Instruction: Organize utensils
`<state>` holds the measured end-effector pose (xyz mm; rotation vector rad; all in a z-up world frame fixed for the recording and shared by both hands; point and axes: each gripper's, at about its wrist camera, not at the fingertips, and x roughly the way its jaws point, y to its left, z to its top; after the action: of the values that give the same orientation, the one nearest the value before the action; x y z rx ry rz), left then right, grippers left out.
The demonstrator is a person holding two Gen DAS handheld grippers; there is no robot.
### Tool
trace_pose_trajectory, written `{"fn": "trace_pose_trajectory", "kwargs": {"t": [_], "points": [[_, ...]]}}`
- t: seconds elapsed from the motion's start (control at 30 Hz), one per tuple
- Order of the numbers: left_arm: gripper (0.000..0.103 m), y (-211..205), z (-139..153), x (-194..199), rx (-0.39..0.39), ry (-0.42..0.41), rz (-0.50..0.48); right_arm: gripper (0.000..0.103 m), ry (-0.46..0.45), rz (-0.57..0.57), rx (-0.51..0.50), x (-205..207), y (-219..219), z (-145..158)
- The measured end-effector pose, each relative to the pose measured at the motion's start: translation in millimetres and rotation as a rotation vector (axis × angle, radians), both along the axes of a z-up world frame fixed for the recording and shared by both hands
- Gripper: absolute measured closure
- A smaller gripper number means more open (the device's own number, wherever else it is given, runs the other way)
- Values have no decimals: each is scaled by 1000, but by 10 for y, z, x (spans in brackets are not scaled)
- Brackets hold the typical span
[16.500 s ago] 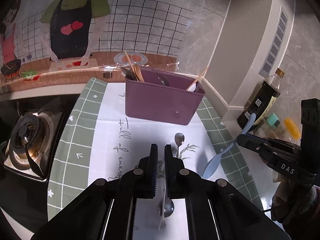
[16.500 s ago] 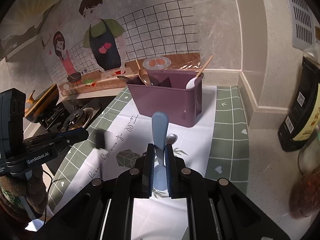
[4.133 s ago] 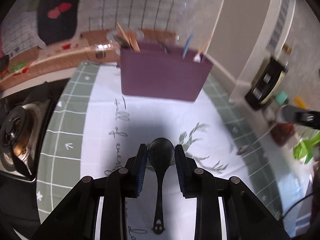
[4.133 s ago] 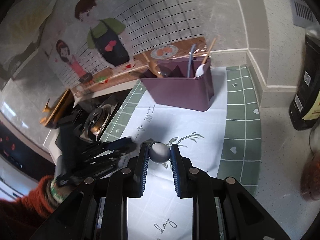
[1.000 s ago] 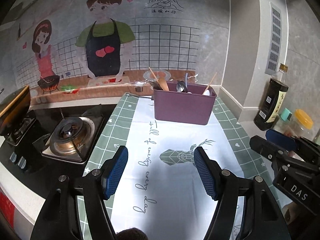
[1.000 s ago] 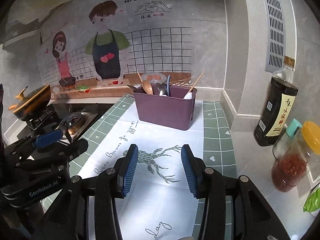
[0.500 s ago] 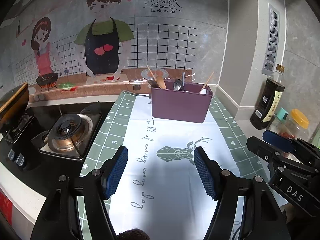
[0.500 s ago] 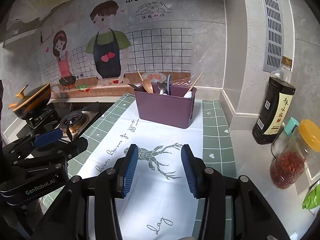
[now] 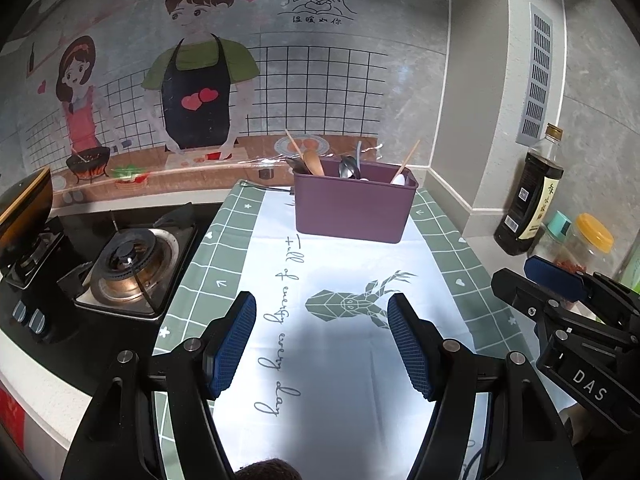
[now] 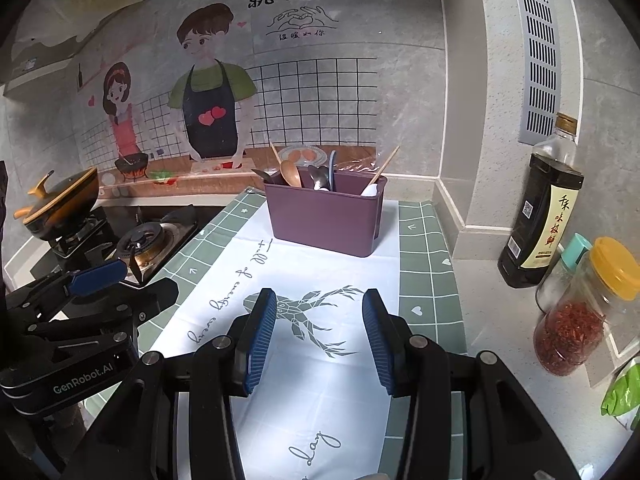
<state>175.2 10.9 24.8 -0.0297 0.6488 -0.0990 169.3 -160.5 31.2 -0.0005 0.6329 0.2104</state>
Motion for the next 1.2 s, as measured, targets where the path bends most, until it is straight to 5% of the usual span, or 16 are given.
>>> {"fn": "trace_pose_trajectory", "kwargs": {"t": [1.2], "points": [[35,18,-22,75,-12,26,-12,61,3,2,3,20,-10,-12]]}}
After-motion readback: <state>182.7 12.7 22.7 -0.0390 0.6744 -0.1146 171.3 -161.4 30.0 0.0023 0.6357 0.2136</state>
